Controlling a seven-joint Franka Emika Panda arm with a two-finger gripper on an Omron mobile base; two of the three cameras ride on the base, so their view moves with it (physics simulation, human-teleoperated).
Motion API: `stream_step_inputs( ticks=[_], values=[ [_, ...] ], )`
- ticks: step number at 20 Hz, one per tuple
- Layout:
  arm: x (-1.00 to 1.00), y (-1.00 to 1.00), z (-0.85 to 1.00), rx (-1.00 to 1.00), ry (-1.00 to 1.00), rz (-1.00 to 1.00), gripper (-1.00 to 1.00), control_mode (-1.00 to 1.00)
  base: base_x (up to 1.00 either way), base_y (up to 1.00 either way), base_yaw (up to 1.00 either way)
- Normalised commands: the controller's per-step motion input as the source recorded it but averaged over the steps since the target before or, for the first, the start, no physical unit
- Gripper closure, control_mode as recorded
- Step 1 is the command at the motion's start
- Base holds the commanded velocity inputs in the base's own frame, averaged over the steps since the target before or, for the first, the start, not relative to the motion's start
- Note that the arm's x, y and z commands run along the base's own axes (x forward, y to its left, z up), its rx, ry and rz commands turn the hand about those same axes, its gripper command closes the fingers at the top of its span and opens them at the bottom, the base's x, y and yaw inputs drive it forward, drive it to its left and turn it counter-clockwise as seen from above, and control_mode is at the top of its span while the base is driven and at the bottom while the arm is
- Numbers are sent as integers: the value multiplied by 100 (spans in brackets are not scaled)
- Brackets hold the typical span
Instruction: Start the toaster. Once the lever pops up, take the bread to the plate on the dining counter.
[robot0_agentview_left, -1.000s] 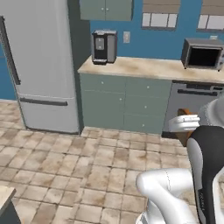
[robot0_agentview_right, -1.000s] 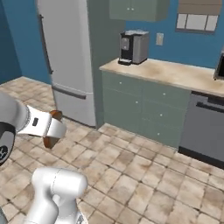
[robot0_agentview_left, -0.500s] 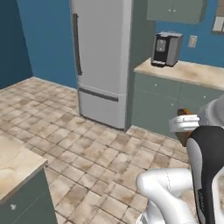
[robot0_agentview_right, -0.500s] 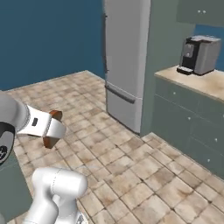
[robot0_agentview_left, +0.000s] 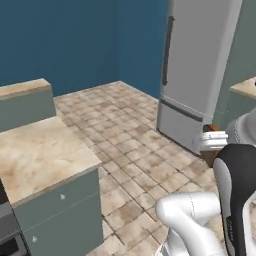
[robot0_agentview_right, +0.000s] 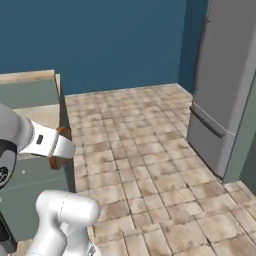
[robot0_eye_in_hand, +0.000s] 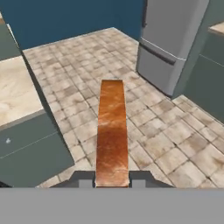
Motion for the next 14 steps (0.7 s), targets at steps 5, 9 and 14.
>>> stream_step_inputs(
  ticks=[5,9,14],
  values=[
    [0,0,0,0,0,0,100,100,43,0,63],
    [0,0,0,0,0,0,100,100,38,-24,56],
    [0,0,0,0,0,0,100,100,49,-88,33]
  ],
)
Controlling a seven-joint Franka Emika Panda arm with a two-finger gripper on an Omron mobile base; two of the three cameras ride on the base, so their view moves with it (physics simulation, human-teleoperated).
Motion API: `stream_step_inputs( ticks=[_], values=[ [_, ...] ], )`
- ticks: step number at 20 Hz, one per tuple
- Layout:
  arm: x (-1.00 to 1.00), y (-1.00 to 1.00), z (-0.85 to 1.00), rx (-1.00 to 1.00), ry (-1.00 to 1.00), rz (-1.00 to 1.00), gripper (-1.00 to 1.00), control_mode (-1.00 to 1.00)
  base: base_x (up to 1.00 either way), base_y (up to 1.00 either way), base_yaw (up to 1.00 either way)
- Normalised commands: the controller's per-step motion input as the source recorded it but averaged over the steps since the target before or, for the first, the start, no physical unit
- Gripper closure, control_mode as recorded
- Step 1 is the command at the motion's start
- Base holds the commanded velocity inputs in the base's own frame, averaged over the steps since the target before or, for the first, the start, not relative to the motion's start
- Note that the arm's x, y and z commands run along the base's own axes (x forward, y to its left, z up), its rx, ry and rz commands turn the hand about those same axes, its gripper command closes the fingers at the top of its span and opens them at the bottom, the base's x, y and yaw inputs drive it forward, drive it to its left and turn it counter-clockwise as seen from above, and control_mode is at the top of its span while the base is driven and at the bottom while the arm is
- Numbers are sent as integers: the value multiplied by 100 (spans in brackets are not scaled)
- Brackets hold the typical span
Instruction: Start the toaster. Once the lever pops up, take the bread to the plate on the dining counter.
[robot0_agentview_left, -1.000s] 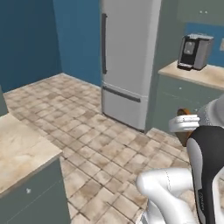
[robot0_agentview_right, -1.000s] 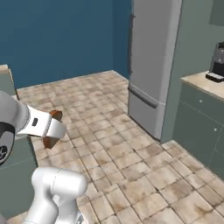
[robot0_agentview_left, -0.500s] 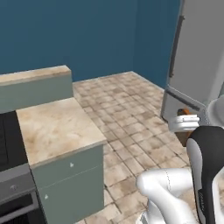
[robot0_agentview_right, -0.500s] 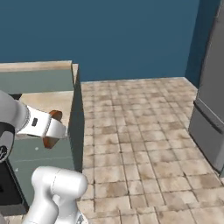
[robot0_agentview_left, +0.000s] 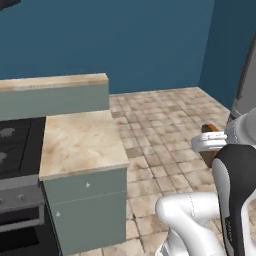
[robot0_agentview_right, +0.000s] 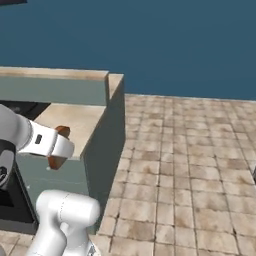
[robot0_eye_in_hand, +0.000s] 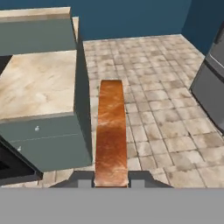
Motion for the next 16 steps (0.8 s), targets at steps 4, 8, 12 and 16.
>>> stream_step_inputs(
  ticks=[4,8,12,16],
  values=[
    [0,0,0,0,0,0,100,100,71,-100,18],
    [0,0,0,0,0,0,100,100,71,-100,15],
    [0,0,0,0,0,0,100,100,87,-88,15],
    [0,0,0,0,0,0,100,100,100,-51,12]
  ],
)
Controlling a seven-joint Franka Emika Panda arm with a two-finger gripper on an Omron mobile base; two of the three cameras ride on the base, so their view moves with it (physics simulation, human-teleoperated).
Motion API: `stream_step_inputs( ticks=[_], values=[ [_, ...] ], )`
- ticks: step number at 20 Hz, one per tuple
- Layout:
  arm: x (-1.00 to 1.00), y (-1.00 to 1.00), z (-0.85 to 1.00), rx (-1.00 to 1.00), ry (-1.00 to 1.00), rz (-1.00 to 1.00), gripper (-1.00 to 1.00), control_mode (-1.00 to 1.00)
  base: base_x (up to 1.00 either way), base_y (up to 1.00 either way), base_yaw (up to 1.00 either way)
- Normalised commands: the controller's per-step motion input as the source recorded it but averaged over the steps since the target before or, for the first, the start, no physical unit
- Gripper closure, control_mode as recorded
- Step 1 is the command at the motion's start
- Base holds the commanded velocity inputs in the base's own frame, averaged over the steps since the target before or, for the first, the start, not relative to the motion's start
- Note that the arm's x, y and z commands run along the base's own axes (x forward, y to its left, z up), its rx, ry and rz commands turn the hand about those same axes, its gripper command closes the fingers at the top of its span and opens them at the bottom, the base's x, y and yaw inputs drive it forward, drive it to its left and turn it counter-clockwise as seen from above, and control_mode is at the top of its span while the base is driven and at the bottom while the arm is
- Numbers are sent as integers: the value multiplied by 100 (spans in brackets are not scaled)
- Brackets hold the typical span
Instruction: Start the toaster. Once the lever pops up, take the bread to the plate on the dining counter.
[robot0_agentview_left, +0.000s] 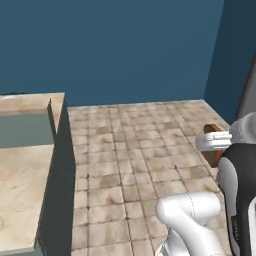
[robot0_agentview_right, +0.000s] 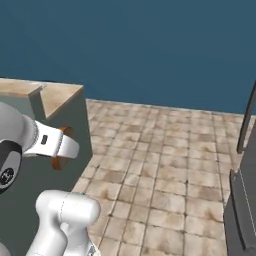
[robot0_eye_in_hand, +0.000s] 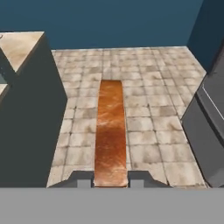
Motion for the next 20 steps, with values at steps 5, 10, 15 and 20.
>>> stream_step_inputs(
  ticks=[5,10,15,20],
  values=[
    [0,0,0,0,0,0,100,100,100,-40,9],
    [0,0,0,0,0,0,100,100,100,-46,10],
    [0,0,0,0,0,0,100,100,100,-55,12],
    [0,0,0,0,0,0,100,100,100,-57,13]
  ],
)
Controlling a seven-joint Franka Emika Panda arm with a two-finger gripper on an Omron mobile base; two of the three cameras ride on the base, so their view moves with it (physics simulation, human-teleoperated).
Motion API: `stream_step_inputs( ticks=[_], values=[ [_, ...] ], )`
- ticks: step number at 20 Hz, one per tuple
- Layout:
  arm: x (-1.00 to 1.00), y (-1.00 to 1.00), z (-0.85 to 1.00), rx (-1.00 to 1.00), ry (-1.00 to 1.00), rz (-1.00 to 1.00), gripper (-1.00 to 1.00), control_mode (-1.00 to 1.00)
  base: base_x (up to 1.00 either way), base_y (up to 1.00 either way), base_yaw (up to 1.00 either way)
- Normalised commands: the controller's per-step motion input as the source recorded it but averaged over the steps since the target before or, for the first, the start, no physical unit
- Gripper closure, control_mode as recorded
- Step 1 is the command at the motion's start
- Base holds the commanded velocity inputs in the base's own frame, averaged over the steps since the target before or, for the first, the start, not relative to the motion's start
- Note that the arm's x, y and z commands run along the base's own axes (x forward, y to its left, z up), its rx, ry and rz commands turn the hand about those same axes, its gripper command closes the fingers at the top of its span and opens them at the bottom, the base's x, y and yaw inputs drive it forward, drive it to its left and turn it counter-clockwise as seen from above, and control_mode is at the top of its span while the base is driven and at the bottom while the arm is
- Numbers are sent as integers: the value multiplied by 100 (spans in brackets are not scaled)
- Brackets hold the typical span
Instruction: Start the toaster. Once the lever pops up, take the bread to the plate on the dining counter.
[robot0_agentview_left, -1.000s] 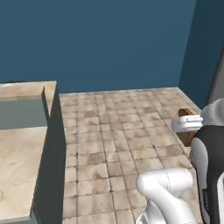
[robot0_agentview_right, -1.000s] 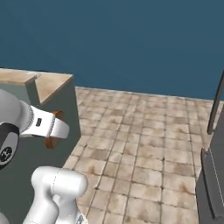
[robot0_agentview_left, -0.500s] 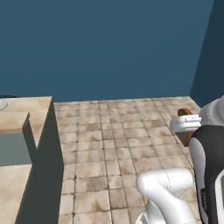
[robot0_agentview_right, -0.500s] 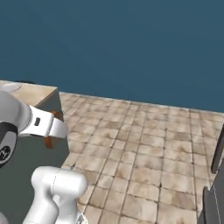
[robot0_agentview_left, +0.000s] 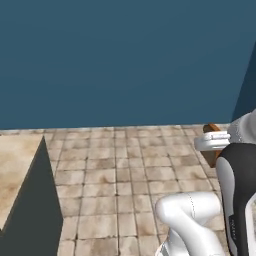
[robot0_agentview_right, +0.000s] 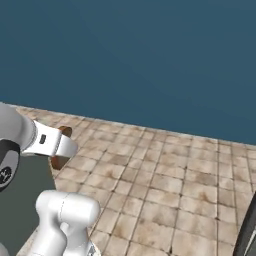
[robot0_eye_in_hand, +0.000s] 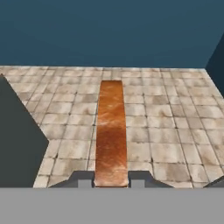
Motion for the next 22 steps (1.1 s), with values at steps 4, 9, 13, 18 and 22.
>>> stream_step_inputs(
  ticks=[4,9,13,18,22],
  values=[
    [0,0,0,0,0,0,100,100,100,-49,15],
    [0,0,0,0,0,0,100,100,100,-48,20],
    [0,0,0,0,0,0,100,100,98,-41,24],
    [0,0,0,0,0,0,100,100,91,-54,28],
    [0,0,0,0,0,0,100,100,92,-57,33]
  ],
)
